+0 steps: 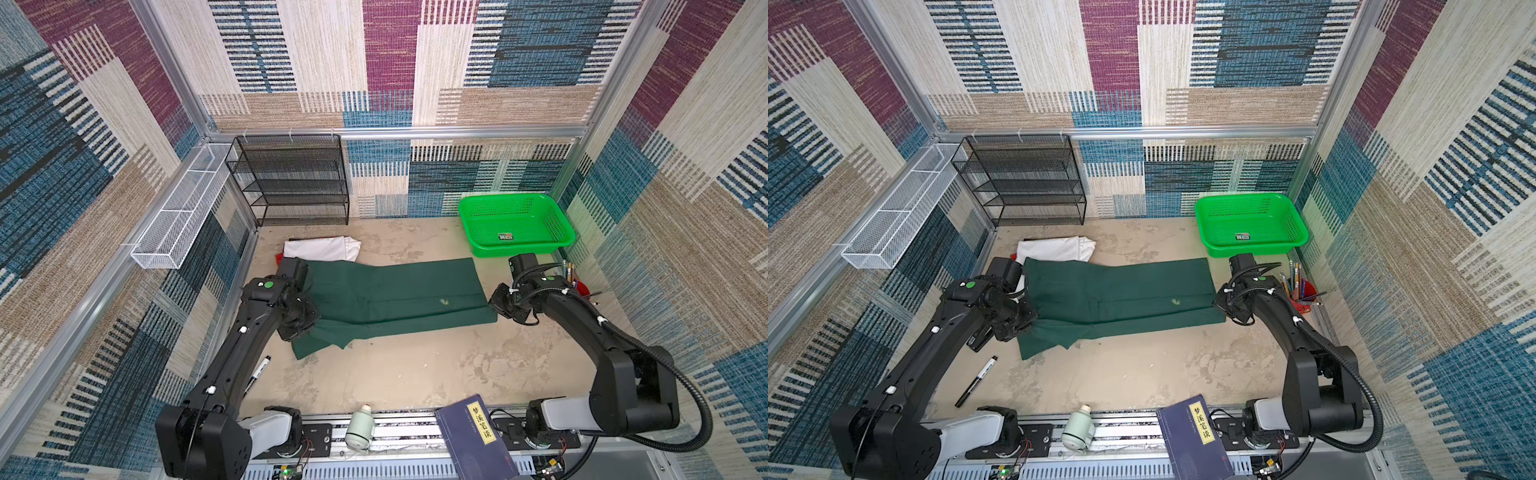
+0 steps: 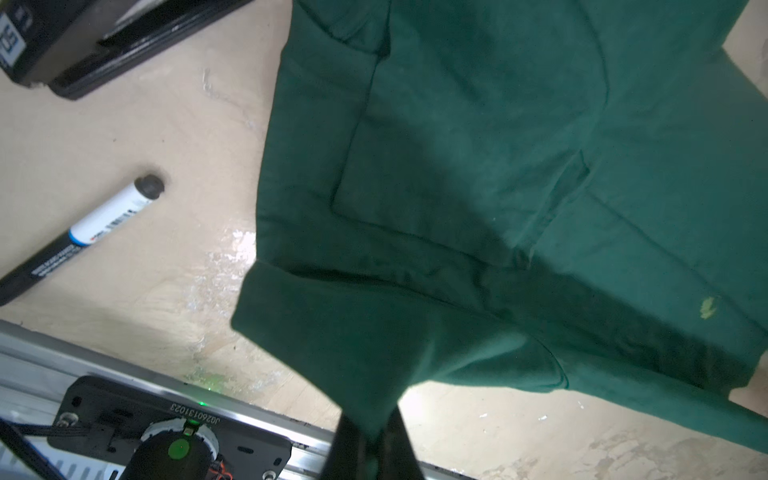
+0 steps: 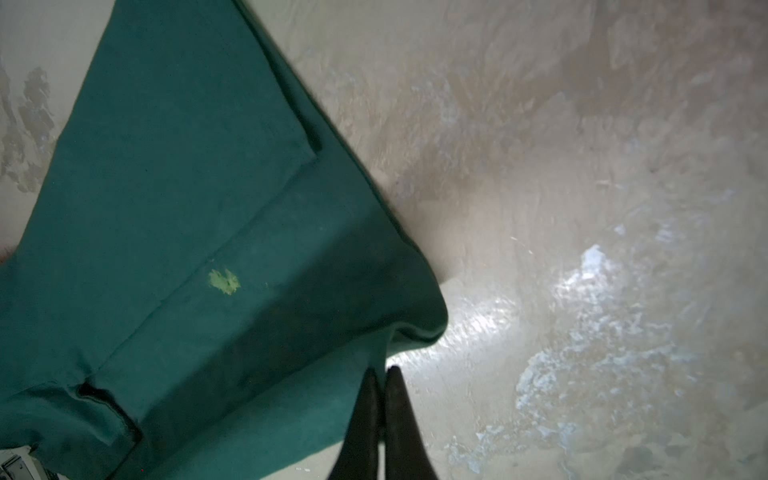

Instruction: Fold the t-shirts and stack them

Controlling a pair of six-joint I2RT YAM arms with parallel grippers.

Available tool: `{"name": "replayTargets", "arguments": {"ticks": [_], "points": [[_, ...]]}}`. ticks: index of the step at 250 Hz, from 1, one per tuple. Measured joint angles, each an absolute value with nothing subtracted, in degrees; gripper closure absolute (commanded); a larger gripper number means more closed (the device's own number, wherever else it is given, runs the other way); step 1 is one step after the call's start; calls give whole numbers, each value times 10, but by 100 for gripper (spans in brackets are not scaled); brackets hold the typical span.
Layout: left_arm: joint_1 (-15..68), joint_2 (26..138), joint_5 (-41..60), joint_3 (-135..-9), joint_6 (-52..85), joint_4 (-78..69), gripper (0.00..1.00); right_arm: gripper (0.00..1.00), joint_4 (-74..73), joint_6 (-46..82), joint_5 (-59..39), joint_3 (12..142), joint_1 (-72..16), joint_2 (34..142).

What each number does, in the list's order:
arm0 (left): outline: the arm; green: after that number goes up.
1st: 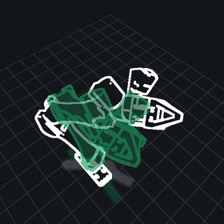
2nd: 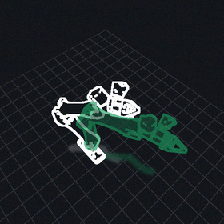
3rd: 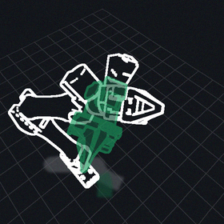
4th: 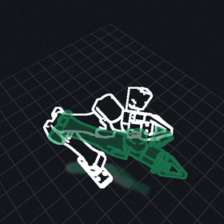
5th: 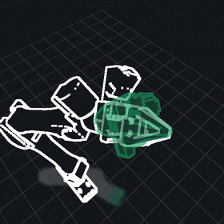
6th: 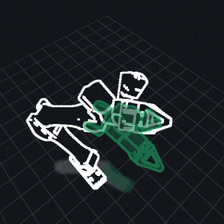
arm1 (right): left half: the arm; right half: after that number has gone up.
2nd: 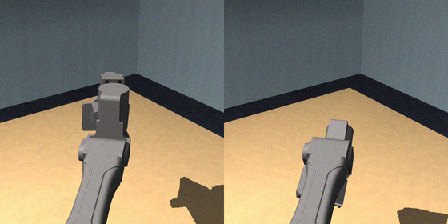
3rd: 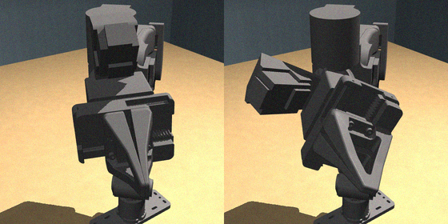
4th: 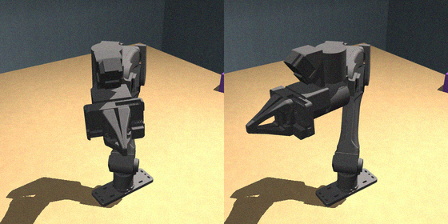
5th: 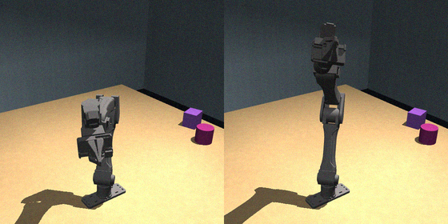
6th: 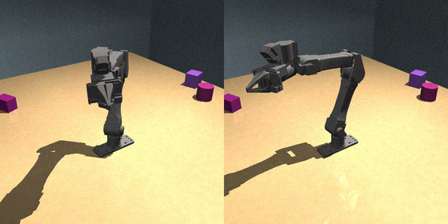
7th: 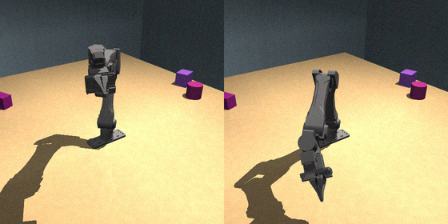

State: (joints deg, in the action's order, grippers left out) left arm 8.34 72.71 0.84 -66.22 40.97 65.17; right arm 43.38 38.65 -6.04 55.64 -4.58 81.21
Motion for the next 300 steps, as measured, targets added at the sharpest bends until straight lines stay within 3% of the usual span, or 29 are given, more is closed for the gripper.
{"name": "replayTargets", "arguments": {"ticks": [181,192,225,246,300], "points": [[10,997,48,-852,321,608,100,96,394,375,-73,738,-40,1051],[9,1016,49,-870,317,607,99,93,394,374,-73,750,-39,1063],[6,1071,51,-915,314,606,97,66,393,368,-71,780,-39,1097],[5,1094,58,-932,313,607,96,54,393,364,-69,789,-39,1104],[4,1133,77,-966,302,604,94,53,376,350,-62,782,-52,1049]]}}
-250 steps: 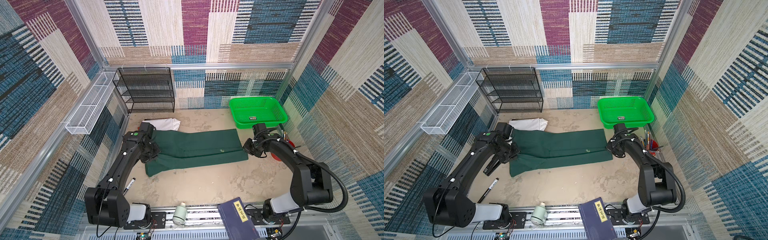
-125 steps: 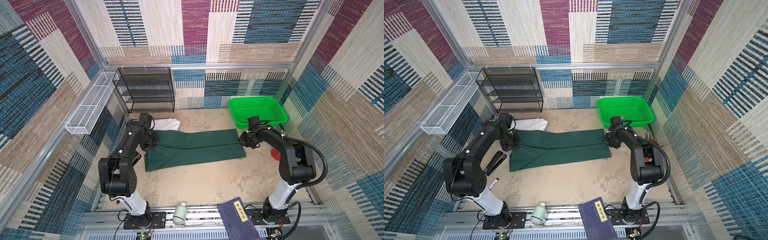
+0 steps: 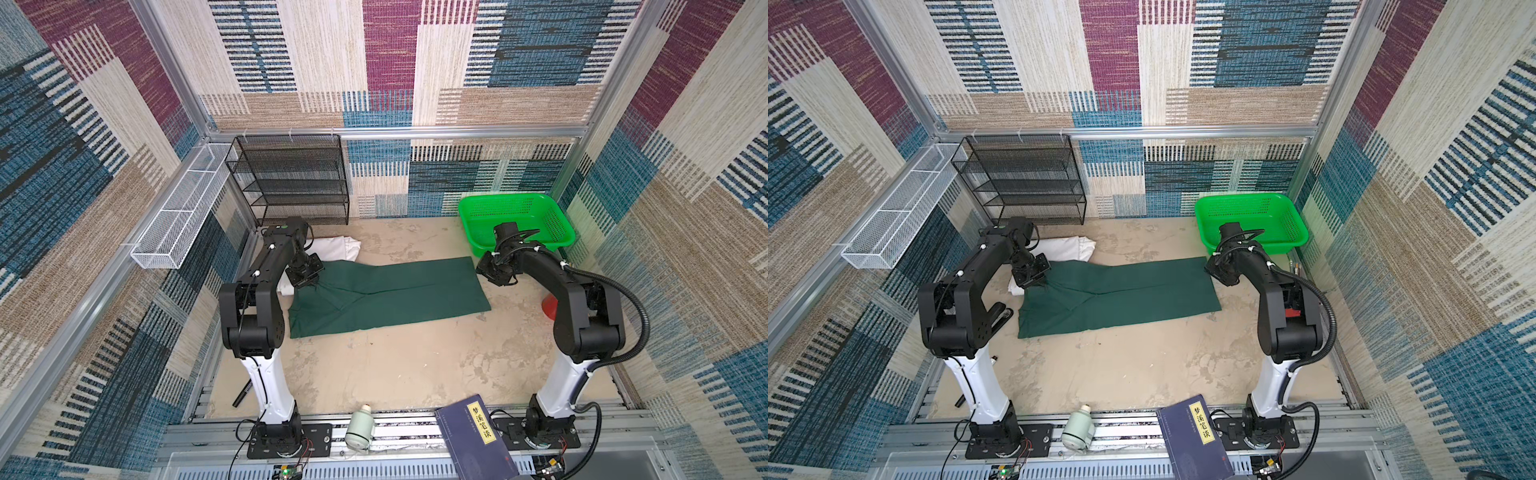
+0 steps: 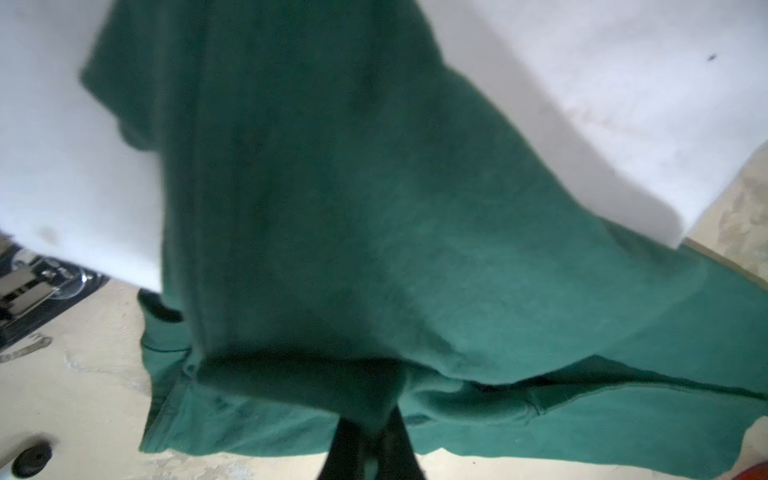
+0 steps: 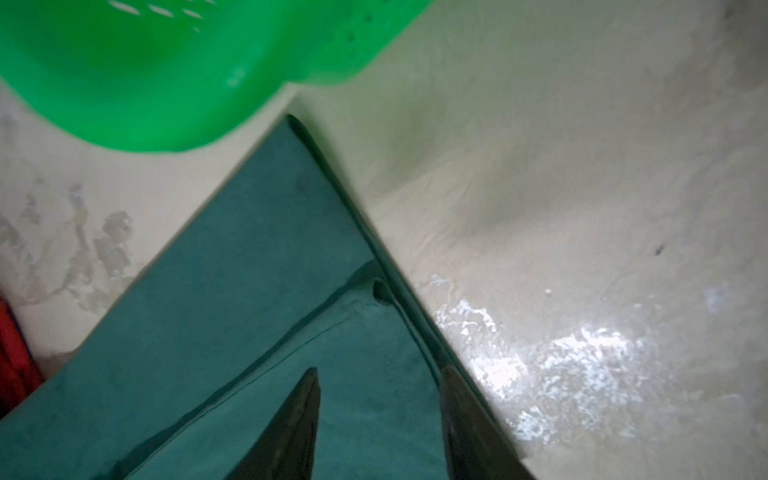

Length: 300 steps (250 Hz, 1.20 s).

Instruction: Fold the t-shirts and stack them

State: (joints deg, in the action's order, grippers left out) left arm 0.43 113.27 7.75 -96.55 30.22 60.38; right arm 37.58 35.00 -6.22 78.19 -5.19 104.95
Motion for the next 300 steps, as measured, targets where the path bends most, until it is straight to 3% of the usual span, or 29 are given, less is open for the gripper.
{"name": "replayTargets", "arguments": {"ticks": [109,125,154,191,300], "points": [[4,1135,93,-1011,299,614,90,60,330,347,-100,670,-81,1061],[3,1139,93,-1019,299,614,84,60,322,352,-100,662,-79,1056],[1,1147,95,-1033,303,613,60,60,314,352,-101,655,-77,1052],[2,1135,98,-1039,303,598,56,60,310,353,-105,653,-76,1051],[58,955,144,-737,332,508,53,59,301,353,-115,649,-76,1046]]}}
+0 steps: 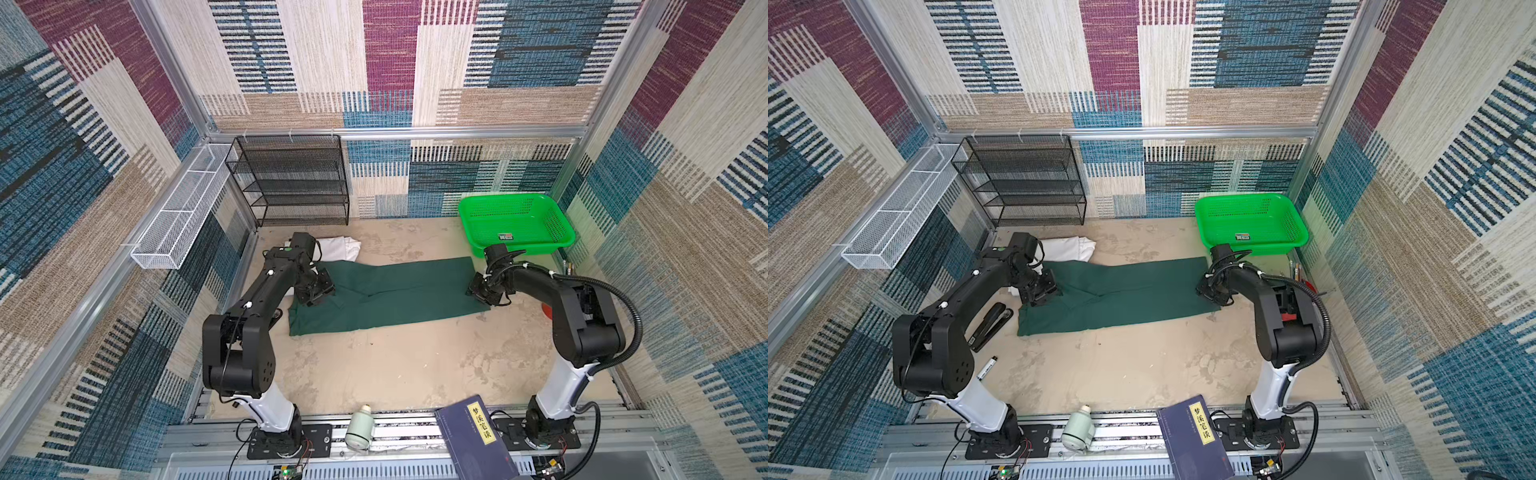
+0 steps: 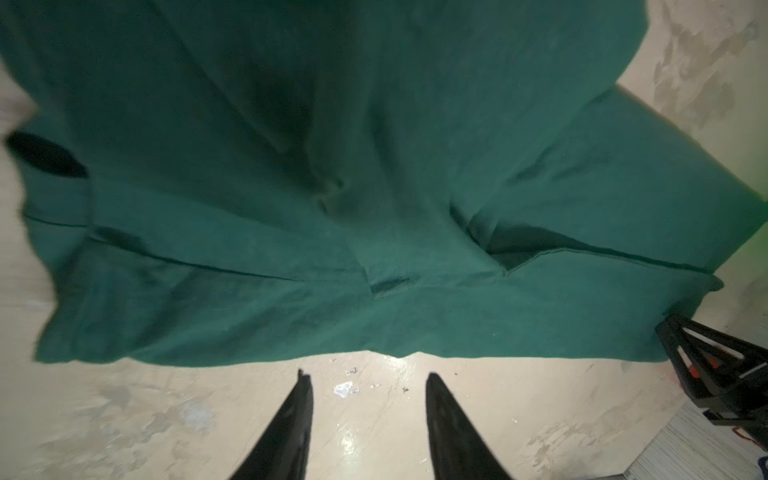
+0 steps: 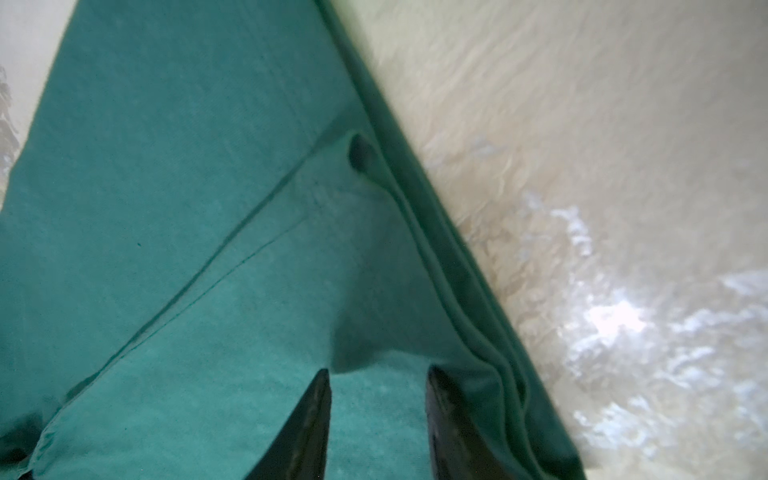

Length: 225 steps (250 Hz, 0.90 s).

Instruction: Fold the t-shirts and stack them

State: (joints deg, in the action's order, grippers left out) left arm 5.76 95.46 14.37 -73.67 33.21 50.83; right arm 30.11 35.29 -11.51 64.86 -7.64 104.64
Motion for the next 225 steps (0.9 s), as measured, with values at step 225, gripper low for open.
{"name": "replayTargets", "arguments": {"ticks": [225], "points": [[100,1008,152,-676,361,382,54,58,313,335,-124,660,-73,1056]]}}
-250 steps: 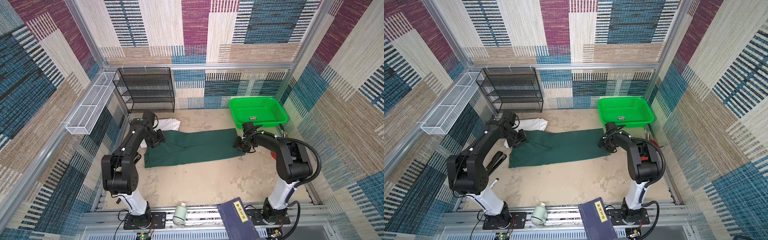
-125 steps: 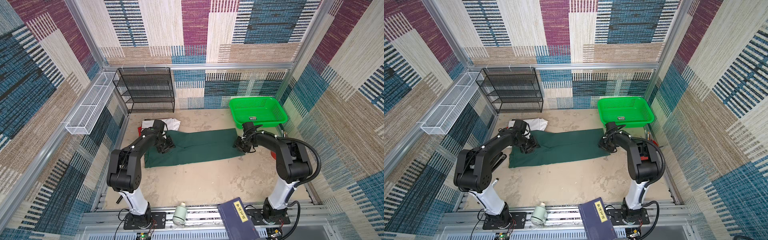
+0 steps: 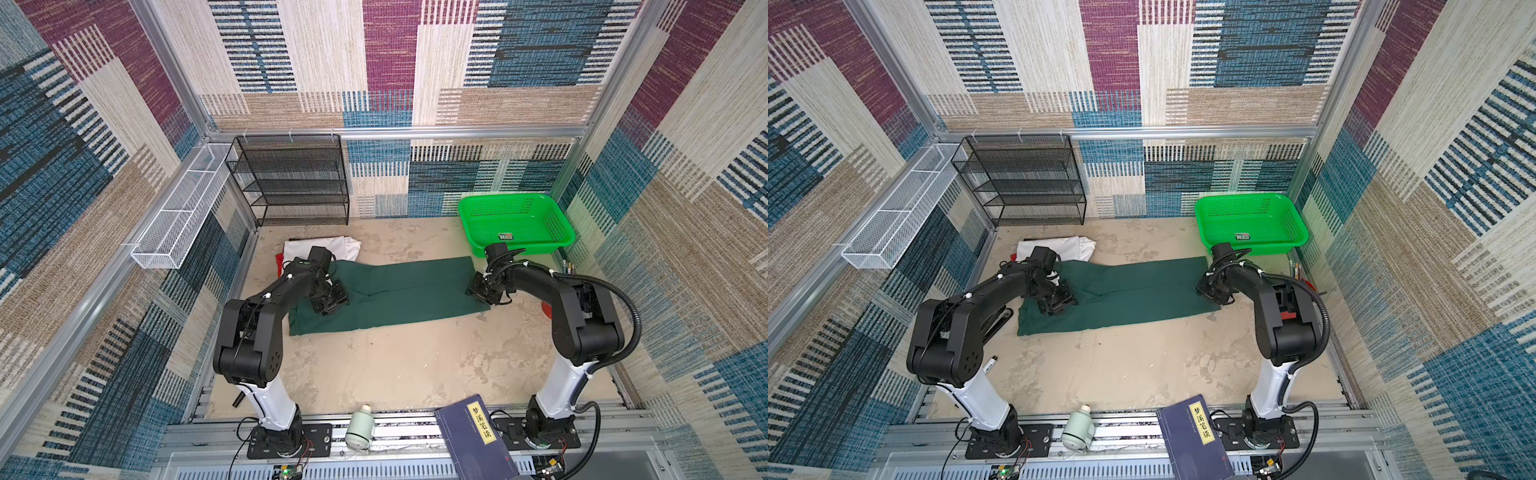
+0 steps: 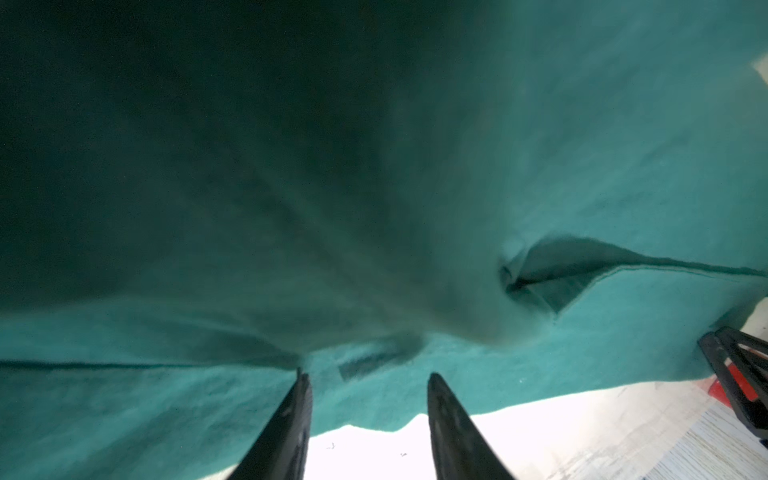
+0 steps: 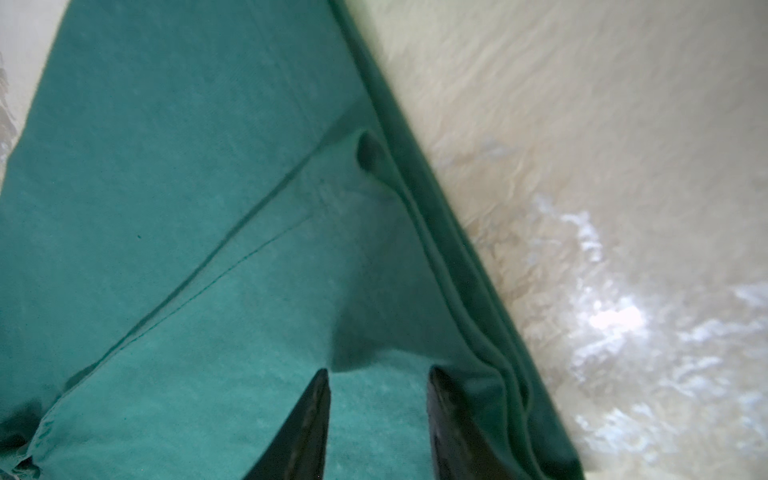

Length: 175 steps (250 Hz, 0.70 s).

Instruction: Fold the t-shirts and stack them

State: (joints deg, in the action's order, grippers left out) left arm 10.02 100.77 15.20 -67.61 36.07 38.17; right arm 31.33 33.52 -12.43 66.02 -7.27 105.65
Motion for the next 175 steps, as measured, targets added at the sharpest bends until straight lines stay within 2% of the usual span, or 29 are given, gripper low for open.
{"name": "replayTargets", "arguments": {"ticks": [27,54,97,175], "points": [[100,1021,152,-681,363,364,60,58,319,333,-124,665,-73,1058],[100,1034,151,-694,363,357,71,58,322,333,-124,666,-73,1058],[100,1044,139,-702,364,355,95,59,320,333,-124,664,-73,1058],[100,1031,139,-765,356,386,97,58,311,331,-124,656,-72,1053]]}}
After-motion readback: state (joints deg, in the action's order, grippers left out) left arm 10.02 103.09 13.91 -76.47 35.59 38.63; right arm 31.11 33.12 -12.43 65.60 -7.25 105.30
